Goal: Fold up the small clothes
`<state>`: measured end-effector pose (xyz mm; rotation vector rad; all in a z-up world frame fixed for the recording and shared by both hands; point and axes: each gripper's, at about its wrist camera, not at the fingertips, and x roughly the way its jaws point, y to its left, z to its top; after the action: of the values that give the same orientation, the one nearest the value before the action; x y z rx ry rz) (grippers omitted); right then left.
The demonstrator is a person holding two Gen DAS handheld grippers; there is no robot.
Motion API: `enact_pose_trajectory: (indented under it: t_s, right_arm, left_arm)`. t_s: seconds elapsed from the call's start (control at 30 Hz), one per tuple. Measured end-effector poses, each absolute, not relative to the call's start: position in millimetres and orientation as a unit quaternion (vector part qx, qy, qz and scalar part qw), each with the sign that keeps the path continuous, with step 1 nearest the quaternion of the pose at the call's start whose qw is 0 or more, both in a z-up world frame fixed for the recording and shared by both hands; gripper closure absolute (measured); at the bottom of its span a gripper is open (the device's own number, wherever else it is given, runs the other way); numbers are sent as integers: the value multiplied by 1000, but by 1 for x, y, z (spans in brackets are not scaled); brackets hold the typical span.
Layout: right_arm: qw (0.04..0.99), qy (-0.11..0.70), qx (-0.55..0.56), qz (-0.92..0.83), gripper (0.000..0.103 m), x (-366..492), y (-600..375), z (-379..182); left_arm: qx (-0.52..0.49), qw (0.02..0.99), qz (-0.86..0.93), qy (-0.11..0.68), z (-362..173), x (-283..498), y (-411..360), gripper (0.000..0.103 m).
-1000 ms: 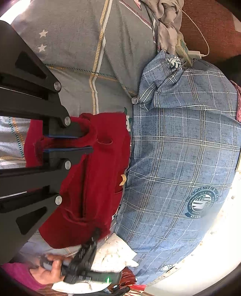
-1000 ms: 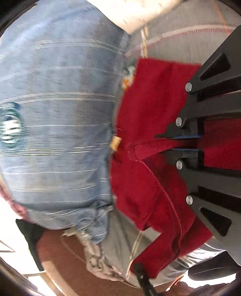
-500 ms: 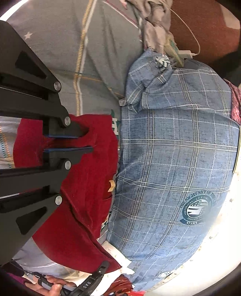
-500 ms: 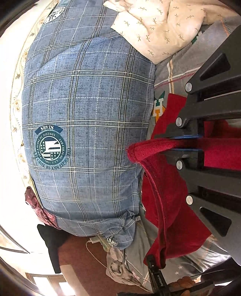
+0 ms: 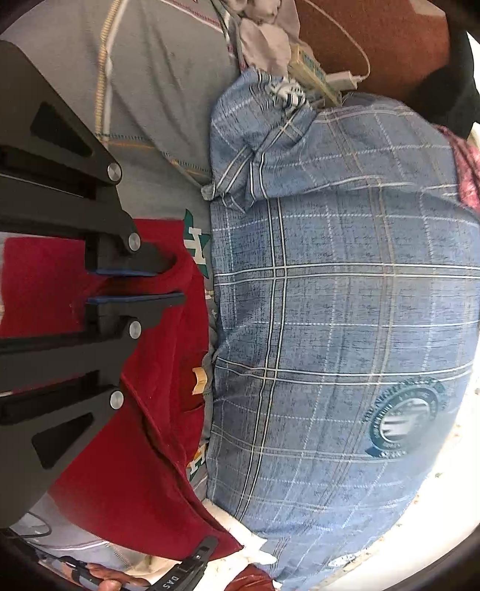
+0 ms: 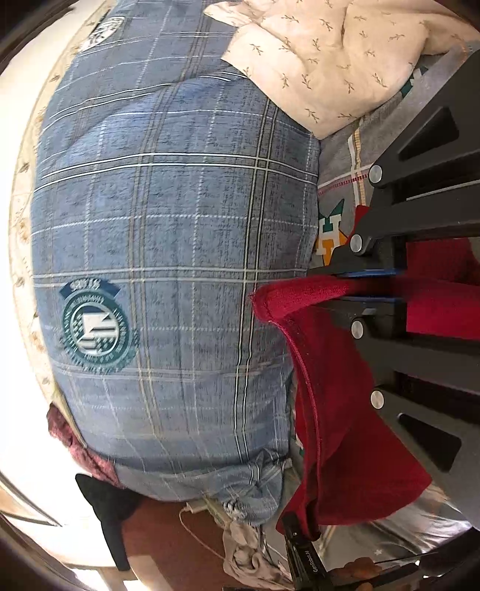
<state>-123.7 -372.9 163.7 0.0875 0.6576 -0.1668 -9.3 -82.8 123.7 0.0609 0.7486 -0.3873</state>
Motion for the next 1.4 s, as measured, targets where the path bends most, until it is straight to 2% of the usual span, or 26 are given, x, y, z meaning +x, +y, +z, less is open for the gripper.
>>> enact_pose_trajectory:
  t_s: [0.57, 0.63, 0.67, 0.73, 0.77, 0.8, 0.83, 0.9, 0.93, 0.97, 1.0, 1.17, 1.37, 1.4]
  right_arm:
    - [897, 406, 119, -128, 96, -72, -429, 73]
    - [887, 427, 116, -131, 88, -66, -430, 60]
    - [883, 435, 116, -134, 88, -63, -431, 55]
    - [878, 440, 127, -137, 78, -62, -435, 50]
    - [879, 437, 131, -140, 72, -65, -437, 52]
    - [880, 432, 133, -146, 60, -68, -439, 55]
    - [883, 419, 137, -160, 54, -73, -443, 63]
    - [888, 401, 142, -173, 54, -81, -446, 75]
    - [893, 391, 141, -171, 54, -86, -444, 83]
    - [897, 385, 140, -164, 54, -88, -441, 89]
    - [902, 380, 137, -153, 54, -90, -436, 94]
    - [910, 397, 100, -73, 59, -70, -392, 93]
    - [873, 469, 82, -104, 56, -24, -389, 40]
    - [871, 471, 87, -106, 53, -20, -392, 36]
  left_arm:
    - [34, 880, -172, 441, 52, 77, -143, 96]
    - [39, 873, -175, 453, 42, 83, -148, 94]
    - [40, 869, -180, 459, 38, 85, -150, 93]
    - [35, 863, -186, 468, 33, 87, -151, 87]
    - [28, 860, -192, 473, 31, 88, -150, 81]
    - [14, 848, -196, 491, 30, 89, -147, 72]
    - [-5, 842, -209, 498, 31, 89, -142, 66]
    - [-40, 833, -227, 503, 34, 89, -132, 47]
    - [-60, 833, -229, 499, 40, 87, -123, 44]
    - [-66, 837, -224, 494, 44, 85, -120, 33]
    - [-73, 846, -212, 484, 50, 83, -113, 28]
    - [-100, 852, -204, 472, 62, 78, -93, 27]
    - [-33, 844, -143, 516, 25, 74, -96, 27]
    - [-27, 840, -137, 524, 17, 74, -96, 27]
